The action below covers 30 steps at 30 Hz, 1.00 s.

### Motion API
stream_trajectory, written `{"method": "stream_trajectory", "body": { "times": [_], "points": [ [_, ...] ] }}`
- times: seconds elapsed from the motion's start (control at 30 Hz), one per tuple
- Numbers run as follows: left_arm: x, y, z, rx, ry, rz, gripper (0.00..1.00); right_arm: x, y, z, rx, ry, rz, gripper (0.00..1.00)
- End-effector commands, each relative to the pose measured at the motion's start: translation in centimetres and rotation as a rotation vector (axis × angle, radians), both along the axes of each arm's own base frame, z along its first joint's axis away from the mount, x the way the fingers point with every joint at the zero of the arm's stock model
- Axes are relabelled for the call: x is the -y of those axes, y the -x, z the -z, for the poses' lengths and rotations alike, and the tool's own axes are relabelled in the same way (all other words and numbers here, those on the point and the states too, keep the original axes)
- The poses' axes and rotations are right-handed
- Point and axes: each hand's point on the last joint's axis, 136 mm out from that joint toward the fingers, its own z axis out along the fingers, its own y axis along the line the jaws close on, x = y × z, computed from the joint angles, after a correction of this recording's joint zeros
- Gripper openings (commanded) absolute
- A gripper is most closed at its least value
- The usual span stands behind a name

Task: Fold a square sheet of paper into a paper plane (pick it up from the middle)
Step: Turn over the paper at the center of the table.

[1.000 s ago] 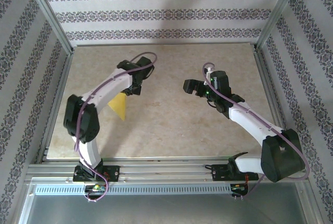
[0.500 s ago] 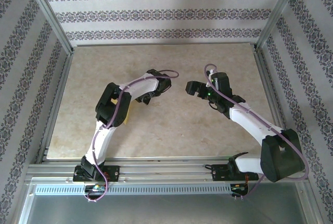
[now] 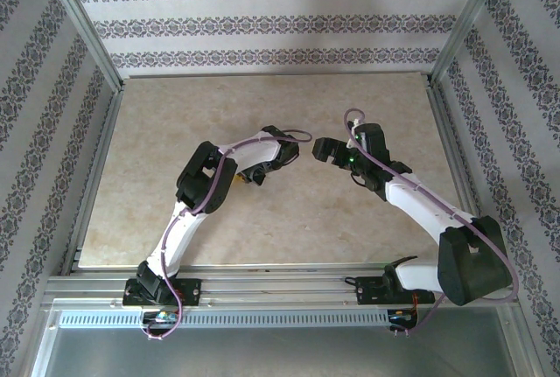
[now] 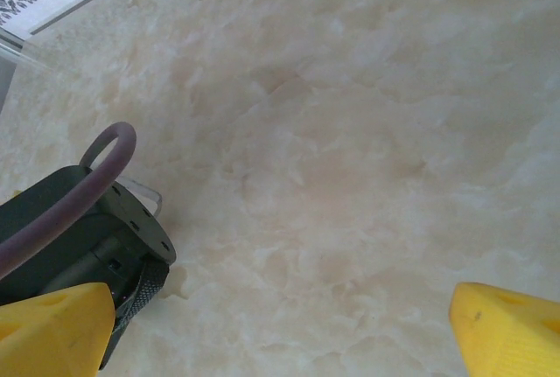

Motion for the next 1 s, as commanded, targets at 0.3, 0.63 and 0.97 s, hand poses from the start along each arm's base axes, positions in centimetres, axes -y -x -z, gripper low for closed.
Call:
{"method": "stream_trajectory", "body": {
  "times": [0.3,0.63,0.97],
  "points": [
    [10.1,2.5,-3.8,-0.024,0.553,-0.026,0.49,1.3,-0.5,0.9,-0.021,-0.009,0.073,0.98],
    [14.9,4.5,-11.7,0.020,1.130,0.002,0.58,0.8,-1.0,1.2,-0.041,-0.035,0.060,0.98],
    [0.5,5.2,-9.4,0.339,0.911,-0.182,0.63,-1.8,-1.2,1.8,-0.071,-0.046,-0.014,0.98]
  ]
}}
